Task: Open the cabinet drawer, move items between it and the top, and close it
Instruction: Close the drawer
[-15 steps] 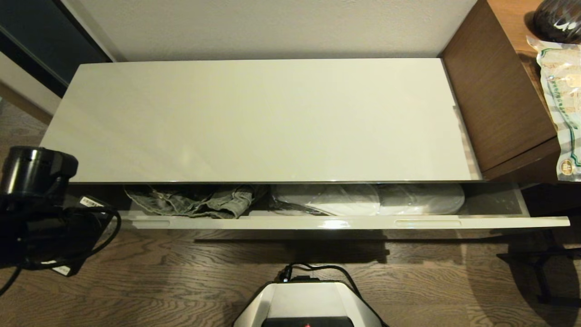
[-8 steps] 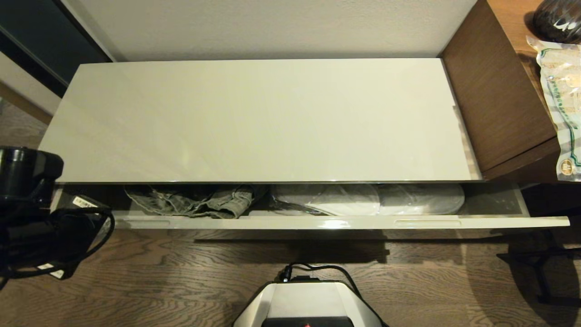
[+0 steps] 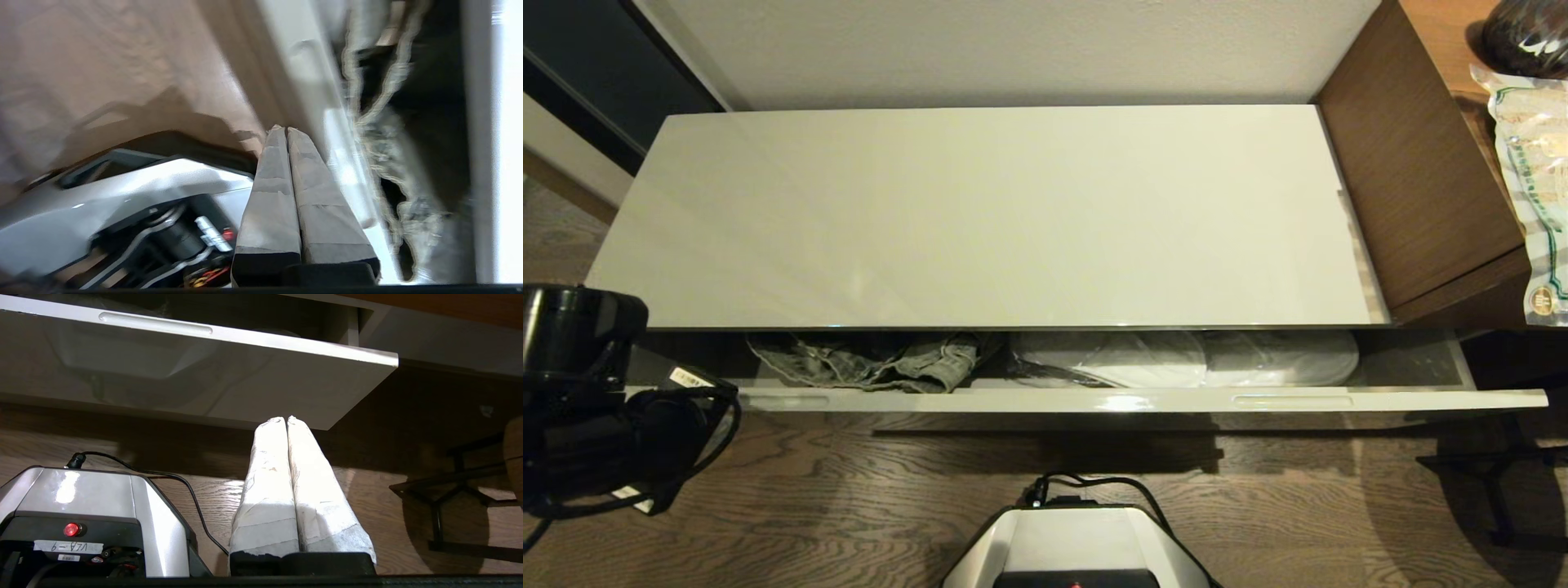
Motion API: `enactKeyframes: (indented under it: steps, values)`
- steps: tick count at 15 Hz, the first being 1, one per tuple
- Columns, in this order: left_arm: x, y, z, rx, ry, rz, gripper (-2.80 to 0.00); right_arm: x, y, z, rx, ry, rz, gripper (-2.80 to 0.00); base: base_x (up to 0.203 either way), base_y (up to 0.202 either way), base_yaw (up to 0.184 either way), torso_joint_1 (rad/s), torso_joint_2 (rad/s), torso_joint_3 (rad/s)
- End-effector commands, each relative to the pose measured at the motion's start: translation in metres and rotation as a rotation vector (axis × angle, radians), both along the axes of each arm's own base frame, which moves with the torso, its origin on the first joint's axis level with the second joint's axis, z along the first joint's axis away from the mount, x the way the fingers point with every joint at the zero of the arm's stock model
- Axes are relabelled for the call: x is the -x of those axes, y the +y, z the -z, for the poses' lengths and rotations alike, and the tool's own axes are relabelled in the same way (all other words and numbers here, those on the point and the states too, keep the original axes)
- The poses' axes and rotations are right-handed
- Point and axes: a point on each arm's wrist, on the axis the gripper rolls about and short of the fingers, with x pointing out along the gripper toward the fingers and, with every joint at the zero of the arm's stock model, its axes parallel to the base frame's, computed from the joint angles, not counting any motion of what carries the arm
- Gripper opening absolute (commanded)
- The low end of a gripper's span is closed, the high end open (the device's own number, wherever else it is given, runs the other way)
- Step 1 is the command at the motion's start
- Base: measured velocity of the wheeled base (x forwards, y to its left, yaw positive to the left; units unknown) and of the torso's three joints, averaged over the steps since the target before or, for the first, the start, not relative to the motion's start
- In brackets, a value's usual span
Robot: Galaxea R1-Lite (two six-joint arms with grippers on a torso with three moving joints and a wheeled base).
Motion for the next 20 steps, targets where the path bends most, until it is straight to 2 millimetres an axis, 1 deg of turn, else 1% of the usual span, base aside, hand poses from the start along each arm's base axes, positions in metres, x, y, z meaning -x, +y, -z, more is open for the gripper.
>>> enactKeyframes:
  steps: [1,4,6,9,12,16,18,20]
  values:
    - [-0.003,-0.003,0.003,0.003,0.002,0.004,-2.80,0.000,0.000,0.000,0.001,0.001,0.000,-2.80,0.000,0.000,0.000,0.000,0.00,0.000]
    - [-0.004,-0.004,0.004,0.002,0.002,0.003,-2.80,0.000,0.000,0.000,-0.004,0.001,0.000,-2.80,0.000,0.000,0.000,0.000,0.00,0.000]
    - [-0.011,-0.006,0.007,0.000,0.018,0.007,-2.80,0.000,0.000,0.000,-0.006,0.001,0.000,-2.80,0.000,0.000,0.000,0.000,0.00,0.000]
    - [-0.015,-0.008,0.009,0.002,0.004,0.010,-2.80,0.000,0.000,0.000,-0.006,-0.001,0.000,-2.80,0.000,0.000,0.000,0.000,0.00,0.000]
    - [-0.019,-0.008,0.005,0.008,-0.042,0.011,-2.80,0.000,0.000,0.000,-0.006,0.003,0.000,-2.80,0.000,0.000,0.000,0.000,0.00,0.000]
    - [-0.021,-0.008,0.004,0.008,-0.054,0.005,-2.80,0.000,0.000,0.000,-0.006,0.001,0.000,-2.80,0.000,0.000,0.000,0.000,0.00,0.000]
    - [-0.033,-0.008,0.006,0.003,-0.043,-0.020,-2.80,0.000,0.000,0.000,-0.006,0.001,0.000,-2.80,0.000,0.000,0.000,0.000,0.00,0.000]
    - [-0.038,-0.008,0.004,-0.002,-0.053,-0.039,-2.80,0.000,0.000,0.000,-0.006,-0.001,0.000,-2.80,0.000,0.000,0.000,0.000,0.00,0.000]
